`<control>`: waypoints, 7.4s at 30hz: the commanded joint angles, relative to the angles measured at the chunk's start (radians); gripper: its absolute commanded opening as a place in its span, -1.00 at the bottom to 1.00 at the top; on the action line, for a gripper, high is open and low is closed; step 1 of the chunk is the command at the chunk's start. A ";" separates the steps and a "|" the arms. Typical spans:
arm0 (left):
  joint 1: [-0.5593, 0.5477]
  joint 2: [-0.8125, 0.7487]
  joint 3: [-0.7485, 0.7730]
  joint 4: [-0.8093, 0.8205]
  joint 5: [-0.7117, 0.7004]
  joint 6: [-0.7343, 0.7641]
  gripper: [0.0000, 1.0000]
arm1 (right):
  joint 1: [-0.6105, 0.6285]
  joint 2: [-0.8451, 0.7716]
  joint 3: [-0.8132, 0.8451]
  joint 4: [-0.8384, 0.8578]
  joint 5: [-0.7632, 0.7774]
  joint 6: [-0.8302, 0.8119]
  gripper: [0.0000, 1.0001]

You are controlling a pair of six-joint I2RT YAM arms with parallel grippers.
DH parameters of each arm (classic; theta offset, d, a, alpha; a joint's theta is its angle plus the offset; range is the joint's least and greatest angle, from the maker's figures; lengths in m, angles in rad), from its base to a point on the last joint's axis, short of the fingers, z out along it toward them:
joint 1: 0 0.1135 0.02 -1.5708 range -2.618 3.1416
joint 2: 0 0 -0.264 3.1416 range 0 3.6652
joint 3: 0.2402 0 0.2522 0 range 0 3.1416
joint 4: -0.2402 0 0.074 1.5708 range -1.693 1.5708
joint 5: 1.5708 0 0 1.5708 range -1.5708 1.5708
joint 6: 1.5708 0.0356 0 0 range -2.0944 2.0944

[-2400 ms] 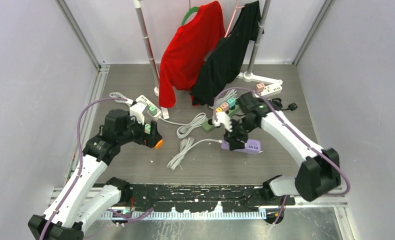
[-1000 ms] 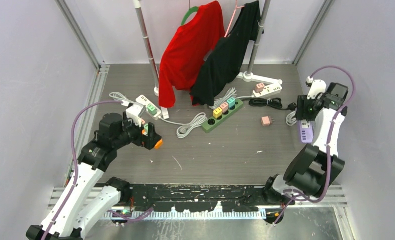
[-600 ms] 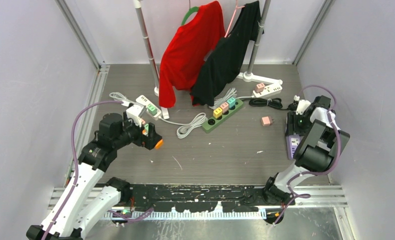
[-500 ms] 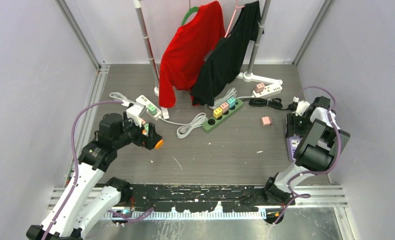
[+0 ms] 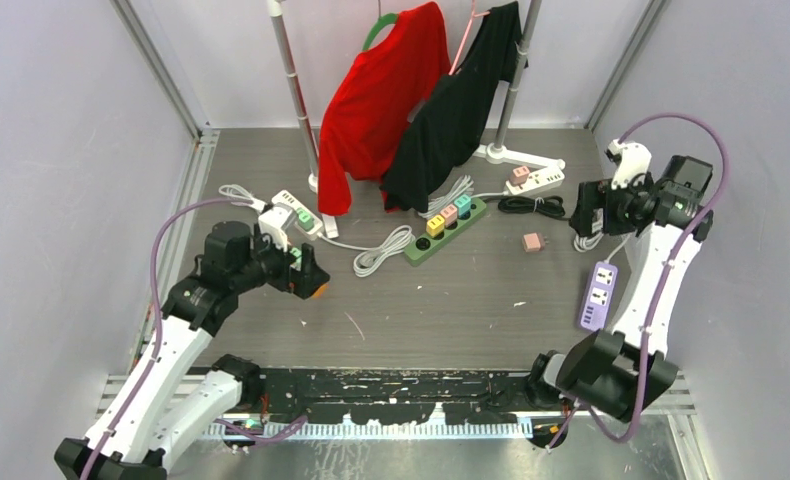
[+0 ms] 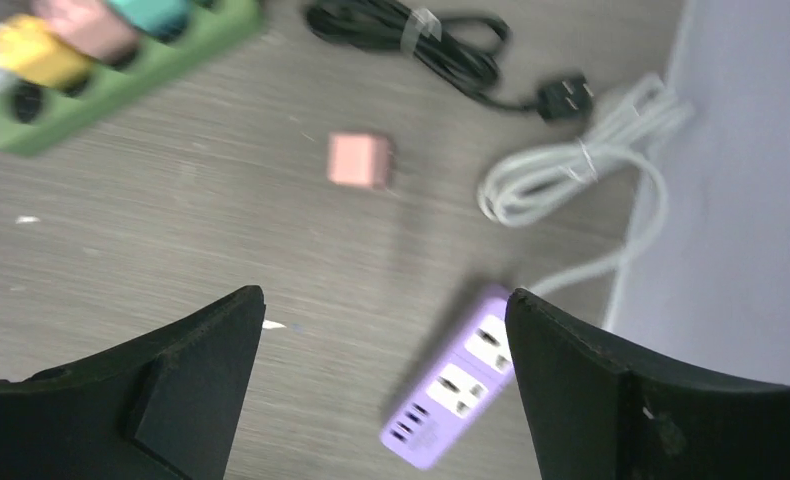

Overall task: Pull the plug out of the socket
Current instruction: Place the socket at the corner of the board, then move the socket to the center of the board, then remove the plug from the socket.

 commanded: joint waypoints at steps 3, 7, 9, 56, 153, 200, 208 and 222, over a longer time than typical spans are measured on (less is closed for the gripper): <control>0.004 0.034 0.074 0.143 0.178 -0.231 0.95 | 0.122 -0.153 -0.017 0.055 -0.431 0.218 0.94; 0.004 0.024 -0.082 0.443 0.278 -0.492 0.97 | 0.242 -0.229 -0.190 0.342 -0.631 0.509 0.94; 0.004 0.041 -0.161 0.597 0.289 -0.606 0.96 | 0.244 -0.252 -0.297 0.522 -0.699 0.636 0.98; -0.474 1.267 0.682 0.421 -0.289 0.004 0.34 | 0.242 -0.267 -0.367 0.542 -0.516 0.707 1.00; -0.720 0.433 -0.264 1.128 -0.197 0.073 0.99 | 0.825 -0.026 -0.434 0.121 -0.372 -0.710 0.71; -0.618 0.850 -0.176 1.257 0.046 0.185 0.04 | 0.981 0.068 -0.489 0.161 -0.351 -0.714 -0.74; -0.618 0.886 -0.173 1.288 0.064 0.142 -0.65 | 0.994 0.065 -0.491 0.174 -0.351 -0.691 -0.84; -0.618 0.877 -0.230 1.262 0.017 0.185 -1.00 | 1.015 0.062 -0.483 0.175 -0.445 -0.578 -0.98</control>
